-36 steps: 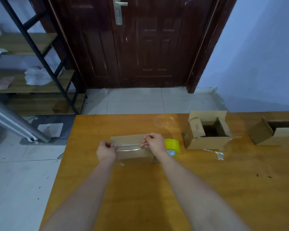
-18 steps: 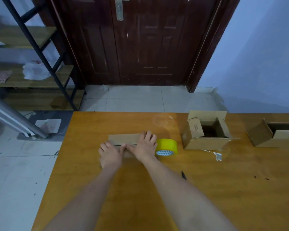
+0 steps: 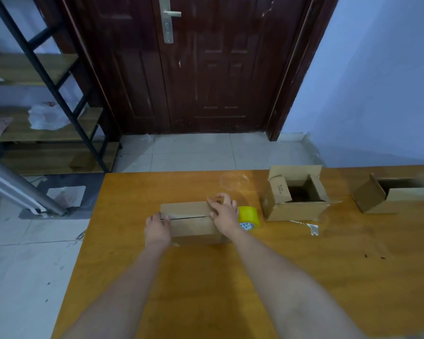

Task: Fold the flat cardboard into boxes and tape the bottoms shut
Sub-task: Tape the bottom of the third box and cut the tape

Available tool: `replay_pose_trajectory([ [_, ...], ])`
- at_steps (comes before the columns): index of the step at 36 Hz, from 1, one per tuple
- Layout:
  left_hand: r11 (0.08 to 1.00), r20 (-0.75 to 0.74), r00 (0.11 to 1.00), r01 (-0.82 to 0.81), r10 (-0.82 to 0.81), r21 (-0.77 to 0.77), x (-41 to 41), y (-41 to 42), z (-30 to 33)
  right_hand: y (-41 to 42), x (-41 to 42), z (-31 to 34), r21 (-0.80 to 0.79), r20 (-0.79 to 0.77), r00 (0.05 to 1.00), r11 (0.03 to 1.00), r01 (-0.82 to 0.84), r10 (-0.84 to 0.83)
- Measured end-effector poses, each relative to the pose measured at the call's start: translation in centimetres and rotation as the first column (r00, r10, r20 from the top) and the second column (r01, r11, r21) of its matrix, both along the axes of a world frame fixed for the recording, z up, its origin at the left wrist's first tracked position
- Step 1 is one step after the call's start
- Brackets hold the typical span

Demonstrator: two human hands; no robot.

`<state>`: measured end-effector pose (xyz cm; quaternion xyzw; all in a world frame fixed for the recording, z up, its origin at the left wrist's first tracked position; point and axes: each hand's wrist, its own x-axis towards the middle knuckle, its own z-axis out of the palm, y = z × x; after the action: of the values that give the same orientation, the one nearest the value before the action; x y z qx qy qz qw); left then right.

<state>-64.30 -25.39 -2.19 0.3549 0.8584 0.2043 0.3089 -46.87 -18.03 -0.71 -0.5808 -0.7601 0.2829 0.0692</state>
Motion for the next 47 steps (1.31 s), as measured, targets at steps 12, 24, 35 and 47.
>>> replay_pose_trajectory([
  [12,0.946,-0.419,0.872,0.315,-0.254,0.081,3.2,1.3,3.7,1.4,4.7,3.0,0.174,0.071,0.968,0.959,0.224,-0.239],
  [24,0.726,-0.394,0.641,0.679,-0.658,-0.107,5.3,2.1,2.5,-2.5,14.0,0.4,-0.006,0.18,0.921,0.936,0.352,-0.345],
  [35,0.742,-0.366,0.677,0.668,-0.638,-0.059,4.9,2.4,1.9,-4.3,15.5,-1.4,-0.032,0.201,0.937,0.954,0.298,-0.286],
  [47,0.746,-0.365,0.682,0.664,-0.634,-0.056,5.0,2.2,1.9,-5.7,15.9,-3.3,-0.402,0.312,0.932,0.862,0.308,-0.187],
])
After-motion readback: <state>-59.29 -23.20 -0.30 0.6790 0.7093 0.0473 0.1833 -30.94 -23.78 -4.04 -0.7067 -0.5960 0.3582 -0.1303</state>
